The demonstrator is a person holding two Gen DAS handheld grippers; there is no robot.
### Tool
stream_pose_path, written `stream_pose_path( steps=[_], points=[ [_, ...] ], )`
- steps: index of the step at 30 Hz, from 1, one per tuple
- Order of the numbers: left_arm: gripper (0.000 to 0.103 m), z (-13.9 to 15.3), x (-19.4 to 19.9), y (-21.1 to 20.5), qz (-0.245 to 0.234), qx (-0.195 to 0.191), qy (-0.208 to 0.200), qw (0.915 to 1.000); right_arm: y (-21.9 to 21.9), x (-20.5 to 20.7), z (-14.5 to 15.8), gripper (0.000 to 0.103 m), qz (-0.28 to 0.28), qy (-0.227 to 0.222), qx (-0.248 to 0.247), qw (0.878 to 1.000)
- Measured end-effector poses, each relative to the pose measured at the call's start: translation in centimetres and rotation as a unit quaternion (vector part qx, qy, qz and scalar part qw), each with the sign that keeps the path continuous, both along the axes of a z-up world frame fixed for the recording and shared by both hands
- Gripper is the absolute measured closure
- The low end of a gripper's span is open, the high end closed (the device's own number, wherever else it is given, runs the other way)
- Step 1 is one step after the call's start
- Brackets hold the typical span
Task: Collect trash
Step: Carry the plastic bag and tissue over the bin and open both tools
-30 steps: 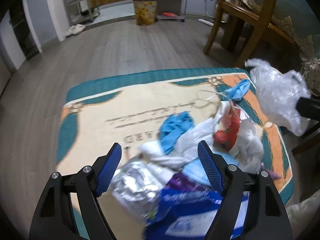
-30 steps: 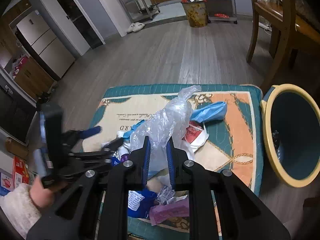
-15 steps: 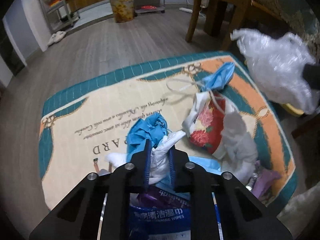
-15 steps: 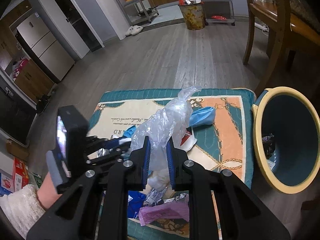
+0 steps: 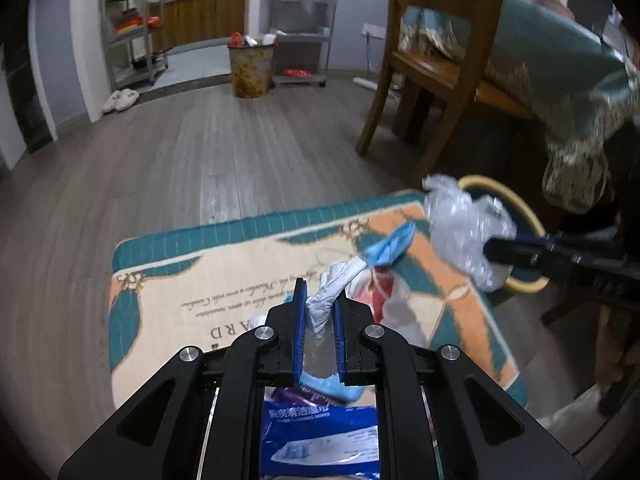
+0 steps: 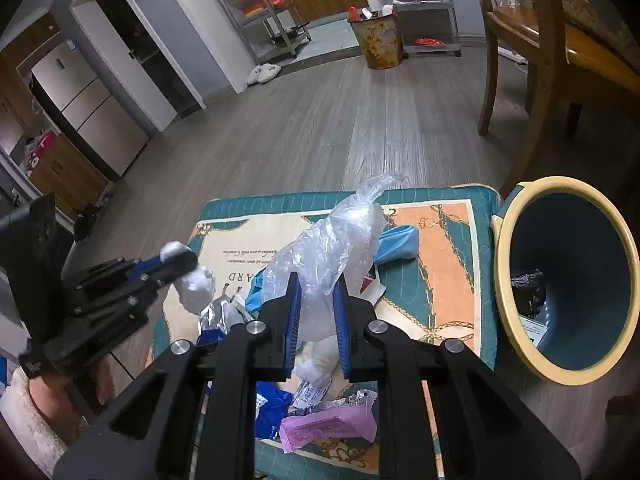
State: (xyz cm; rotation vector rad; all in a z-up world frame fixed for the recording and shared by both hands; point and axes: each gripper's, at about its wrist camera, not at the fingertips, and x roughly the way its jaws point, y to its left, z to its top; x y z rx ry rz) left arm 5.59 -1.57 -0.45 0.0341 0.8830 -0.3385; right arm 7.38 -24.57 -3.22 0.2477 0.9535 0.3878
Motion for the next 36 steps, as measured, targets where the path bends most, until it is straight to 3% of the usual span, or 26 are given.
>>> stream_pose_path(
  steps=[6, 11, 19, 24, 27, 36],
  points=[
    [0.089, 2.1, 0.4, -0.3, 0.006, -0.024, -0.016, 0.9996, -1.2, -0.2, 0.9, 0.087, -0.01, -0.013, 0.001, 1.0],
    [0.089, 3.2, 0.9, -2.9, -0.009, -0.033, -0.027, 0.999, -4.4, 0.4, 1.7, 0.087, -0.04, -0.021, 0.006, 0.999],
    [0.089, 2.0, 2.3, -10.2, -0.067, -0.025, -0.021, 0.9972, -13.5, 1.5, 1.8, 0.087, -0.121, -0.019, 0.003, 0.992],
    [0.089, 0.6, 2.6, -15.9, -0.116, -0.022, -0.02, 0.9928, -18.9, 1.6, -0.4, 0.087, -0.172, 0.003, -0.015, 0.985],
    [0.089, -0.5, 2.9, -19.0, -0.146, -0.035, -0.017, 0.9886, -21.1, 1.5, -3.2, 0.087, -0.186, 0.04, -0.007, 0.982],
    [0.089, -5.2, 4.7, -25.8, -0.194, -0.071, 0.017, 0.9782, -23.3, 1.3, -7.7, 0.087, -0.184, 0.108, -0.035, 0.976]
  ],
)
